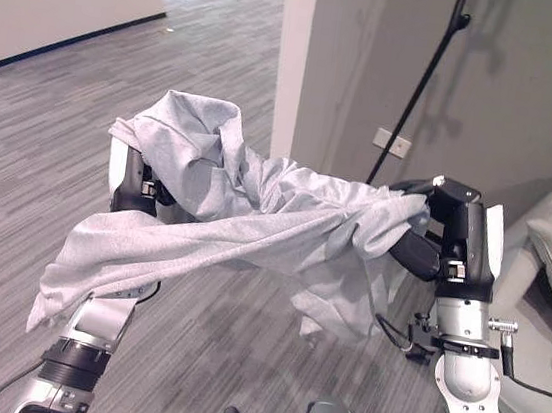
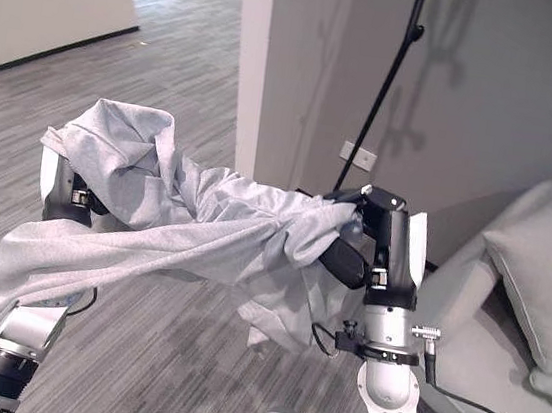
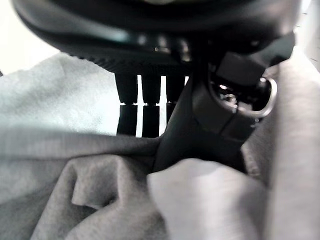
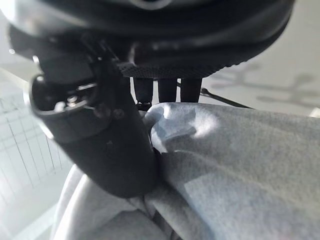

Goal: Hang the clothes on the sofa on the clothes rack.

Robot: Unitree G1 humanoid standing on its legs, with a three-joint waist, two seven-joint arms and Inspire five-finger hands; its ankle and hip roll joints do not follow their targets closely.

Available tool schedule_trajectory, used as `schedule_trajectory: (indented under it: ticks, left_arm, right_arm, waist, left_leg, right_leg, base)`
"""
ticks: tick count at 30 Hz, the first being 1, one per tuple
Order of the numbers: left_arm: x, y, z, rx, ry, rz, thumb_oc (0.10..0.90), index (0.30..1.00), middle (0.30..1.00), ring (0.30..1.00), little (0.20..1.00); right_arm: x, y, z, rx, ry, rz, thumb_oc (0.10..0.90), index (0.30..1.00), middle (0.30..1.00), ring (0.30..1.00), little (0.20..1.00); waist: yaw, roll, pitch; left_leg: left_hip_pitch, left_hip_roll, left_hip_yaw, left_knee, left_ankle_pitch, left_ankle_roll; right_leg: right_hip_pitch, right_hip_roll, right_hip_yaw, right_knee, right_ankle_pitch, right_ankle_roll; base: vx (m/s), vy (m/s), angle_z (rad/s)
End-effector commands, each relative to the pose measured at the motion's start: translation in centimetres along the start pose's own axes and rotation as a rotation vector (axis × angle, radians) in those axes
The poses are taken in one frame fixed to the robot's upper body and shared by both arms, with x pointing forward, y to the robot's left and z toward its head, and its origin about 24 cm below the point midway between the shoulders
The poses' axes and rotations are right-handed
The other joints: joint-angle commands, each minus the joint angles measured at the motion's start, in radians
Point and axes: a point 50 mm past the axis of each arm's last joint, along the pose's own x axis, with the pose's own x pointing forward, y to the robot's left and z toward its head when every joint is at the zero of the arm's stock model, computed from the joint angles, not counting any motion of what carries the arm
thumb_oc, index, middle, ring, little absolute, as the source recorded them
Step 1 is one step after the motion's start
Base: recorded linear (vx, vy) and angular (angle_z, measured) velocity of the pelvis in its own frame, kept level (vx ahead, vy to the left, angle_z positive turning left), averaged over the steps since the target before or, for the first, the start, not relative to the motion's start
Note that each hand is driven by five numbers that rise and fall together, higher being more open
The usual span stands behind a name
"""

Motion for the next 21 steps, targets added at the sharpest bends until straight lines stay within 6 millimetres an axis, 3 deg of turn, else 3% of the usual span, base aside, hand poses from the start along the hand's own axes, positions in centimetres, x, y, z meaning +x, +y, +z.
schedule_trajectory:
  ticks: [1, 2, 3, 5, 6, 7, 9, 10, 11, 14, 15, 16, 17, 21]
  left_arm:
    - [1.6, 2.4, 4.0, -0.029, -0.243, 0.105, 0.400, 0.300, 0.300, 0.300, 0.300]
    - [1.6, 2.5, 4.0, -0.042, -0.239, 0.116, 0.400, 0.300, 0.300, 0.300, 0.300]
    - [1.7, 2.7, 3.8, -0.053, -0.229, 0.142, 0.400, 0.300, 0.300, 0.300, 0.300]
    - [2.0, 2.6, 3.8, -0.059, -0.227, 0.151, 0.400, 0.300, 0.300, 0.300, 0.300]
    - [2.0, 2.6, 3.8, -0.060, -0.228, 0.151, 0.400, 0.300, 0.300, 0.300, 0.300]
    - [2.2, 2.5, 3.8, -0.048, -0.232, 0.153, 0.400, 0.300, 0.300, 0.300, 0.300]
    - [2.4, 2.2, 3.9, -0.006, -0.249, 0.153, 0.400, 0.300, 0.300, 0.300, 0.300]
    - [2.3, 2.1, 3.9, -0.011, -0.248, 0.162, 0.400, 0.300, 0.300, 0.300, 0.300]
    - [2.3, 2.1, 3.9, -0.011, -0.248, 0.162, 0.400, 0.300, 0.300, 0.300, 0.300]
    - [2.0, 1.9, 3.5, -0.039, -0.221, 0.179, 0.400, 0.300, 0.300, 0.300, 0.300]
    - [2.0, 2.0, 3.4, -0.046, -0.210, 0.191, 0.400, 0.300, 0.300, 0.300, 0.300]
    - [2.1, 2.2, 3.5, -0.048, -0.211, 0.196, 0.400, 0.300, 0.300, 0.300, 0.300]
    - [2.1, 2.5, 3.7, -0.055, -0.216, 0.212, 0.400, 0.300, 0.300, 0.300, 0.300]
    - [2.1, 2.5, 3.7, -0.056, -0.218, 0.213, 0.400, 0.300, 0.300, 0.300, 0.300]
  right_arm:
    - [2.6, -1.5, 1.7, -0.062, -0.176, -0.085, 0.400, 0.300, 0.300, 0.300, 0.300]
    - [2.9, -1.6, 1.7, -0.072, -0.185, -0.097, 0.400, 0.300, 0.300, 0.300, 0.300]
    - [3.6, -1.8, 2.1, -0.103, -0.216, -0.128, 0.400, 0.300, 0.300, 0.300, 0.300]
    - [3.9, -1.8, 2.2, -0.127, -0.230, -0.145, 0.400, 0.300, 0.300, 0.300, 0.300]
    - [3.9, -1.8, 2.2, -0.128, -0.231, -0.146, 0.400, 0.300, 0.300, 0.300, 0.300]
    - [4.2, -1.9, 2.4, -0.180, -0.245, -0.168, 0.400, 0.300, 0.300, 0.300, 0.300]
    - [4.4, -2.5, 2.5, -0.274, -0.265, -0.236, 0.400, 0.300, 0.300, 0.300, 0.300]
    - [4.2, -3.2, 2.9, -0.333, -0.293, -0.290, 0.400, 0.300, 0.300, 0.300, 0.300]
    - [4.2, -3.2, 2.9, -0.333, -0.293, -0.290, 0.400, 0.300, 0.300, 0.300, 0.300]
    - [4.9, -4.4, 4.2, -0.357, -0.377, -0.400, 0.400, 0.300, 0.300, 0.300, 0.300]
    - [5.1, -4.8, 4.9, -0.348, -0.412, -0.446, 0.400, 0.300, 0.300, 0.300, 0.300]
    - [5.3, -5.2, 5.4, -0.344, -0.439, -0.478, 0.400, 0.300, 0.300, 0.300, 0.300]
    - [5.6, -5.8, 6.0, -0.373, -0.479, -0.534, 0.400, 0.300, 0.300, 0.300, 0.300]
    - [5.6, -5.8, 6.0, -0.374, -0.480, -0.537, 0.400, 0.300, 0.300, 0.300, 0.300]
  waist:
    - [0.019, 0.000, -0.092]
    - [0.018, -0.001, -0.098]
    - [0.015, -0.004, -0.100]
    - [0.017, -0.002, -0.098]
    - [0.018, -0.001, -0.096]
    - [0.017, -0.005, -0.100]
    - [0.017, -0.030, -0.099]
    - [0.008, -0.034, -0.115]
    - [0.008, -0.033, -0.116]
    - [0.005, -0.005, -0.145]
    - [0.010, -0.006, -0.147]
    - [0.014, -0.009, -0.143]
    - [0.029, -0.025, -0.133]
    - [0.026, -0.018, -0.129]
  left_leg:
    - [0.049, 0.092, -0.081, -0.109, 0.021, -0.027]
    - [0.062, 0.100, -0.079, -0.110, 0.008, -0.039]
    - [0.095, 0.120, -0.066, -0.114, -0.022, -0.063]
    - [0.118, 0.141, -0.056, -0.116, -0.038, -0.080]
    - [0.119, 0.142, -0.055, -0.116, -0.038, -0.081]
    - [0.158, 0.165, -0.057, -0.116, -0.067, -0.101]
    - [0.202, 0.173, -0.044, -0.110, -0.088, -0.117]
    - [0.229, 0.217, -0.051, -0.073, -0.106, -0.133]
    - [0.229, 0.218, -0.051, -0.072, -0.107, -0.133]
    - [0.174, 0.307, -0.059, 0.093, 0.003, -0.172]
    - [0.141, 0.332, -0.061, 0.186, 0.074, -0.179]
    - [0.089, 0.365, -0.076, 0.298, 0.111, -0.186]
    - [0.036, 0.389, -0.083, 0.452, 0.174, -0.183]
    - [0.023, 0.400, -0.094, 0.475, 0.165, -0.187]
  right_leg:
    - [0.101, 0.073, -0.004, -0.286, 0.111, -0.004]
    - [0.084, 0.086, 0.003, -0.375, 0.119, -0.006]
    - [0.045, 0.064, 0.002, -0.538, 0.182, 0.023]
    - [0.030, 0.044, -0.012, -0.616, 0.219, 0.040]
    - [0.034, 0.047, -0.013, -0.622, 0.223, 0.040]
    - [0.016, 0.011, -0.013, -0.672, 0.246, 0.068]
    - [0.039, 0.002, -0.019, -0.672, 0.295, 0.072]
    - [0.048, 0.032, -0.003, -0.636, 0.275, 0.065]
    - [0.049, 0.033, -0.003, -0.636, 0.274, 0.065]
    - [0.108, 0.124, -0.031, -0.679, 0.244, 0.018]
    - [0.135, 0.150, -0.030, -0.703, 0.231, -0.003]
    - [0.166, 0.179, -0.037, -0.734, 0.221, -0.031]
    - [0.218, 0.206, -0.033, -0.770, 0.191, -0.070]
    - [0.223, 0.216, -0.038, -0.777, 0.193, -0.075]
  base:
    - [0.18, -0.112, -0.71]
    - [0.36, -0.192, -0.34]
    - [0.35, -0.186, -0.28]
    - [0.26, -0.143, -0.44]
    - [0.42, -0.184, -0.51]
    - [0.41, -0.142, -0.33]
    - [0.53, -0.254, 0.06]
    - [0.42, -0.245, 0.24]
    - [0.42, -0.234, 0.39]
    - [0.25, -0.263, 0.47]
    - [0.25, -0.334, -0.09]
    - [0.35, -0.420, -0.34]
    - [0.23, -0.326, -0.56]
    - [0.04, -0.052, -0.40]
